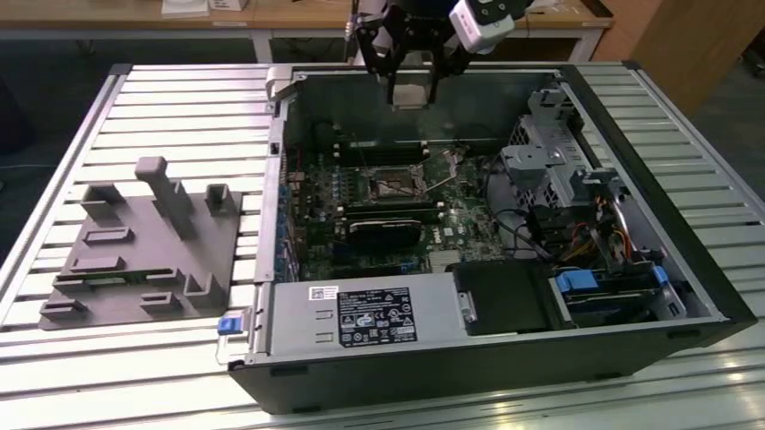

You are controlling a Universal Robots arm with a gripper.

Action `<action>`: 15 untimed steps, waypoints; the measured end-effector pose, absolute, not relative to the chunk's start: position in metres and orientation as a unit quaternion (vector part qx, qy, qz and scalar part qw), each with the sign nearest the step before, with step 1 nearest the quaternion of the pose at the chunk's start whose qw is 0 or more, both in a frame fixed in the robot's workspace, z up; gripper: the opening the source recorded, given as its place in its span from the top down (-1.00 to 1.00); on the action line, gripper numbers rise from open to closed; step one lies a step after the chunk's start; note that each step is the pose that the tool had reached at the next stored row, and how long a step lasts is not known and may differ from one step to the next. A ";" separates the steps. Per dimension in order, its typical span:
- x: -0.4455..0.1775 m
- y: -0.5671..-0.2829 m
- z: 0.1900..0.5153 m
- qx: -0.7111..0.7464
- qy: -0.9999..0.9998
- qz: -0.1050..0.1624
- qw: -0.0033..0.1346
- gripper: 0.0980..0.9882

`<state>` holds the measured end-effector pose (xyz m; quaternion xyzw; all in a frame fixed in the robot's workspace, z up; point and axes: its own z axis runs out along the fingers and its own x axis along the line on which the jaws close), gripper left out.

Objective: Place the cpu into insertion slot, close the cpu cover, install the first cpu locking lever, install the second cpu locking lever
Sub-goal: 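Place the cpu into insertion slot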

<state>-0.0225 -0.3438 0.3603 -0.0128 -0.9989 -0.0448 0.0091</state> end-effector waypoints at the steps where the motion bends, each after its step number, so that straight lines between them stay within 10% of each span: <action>1: -0.022 -0.344 0.360 -0.013 -0.999 -0.045 0.009 0.01; 15: -0.022 -0.344 0.355 -0.013 -0.999 -0.045 0.009 0.01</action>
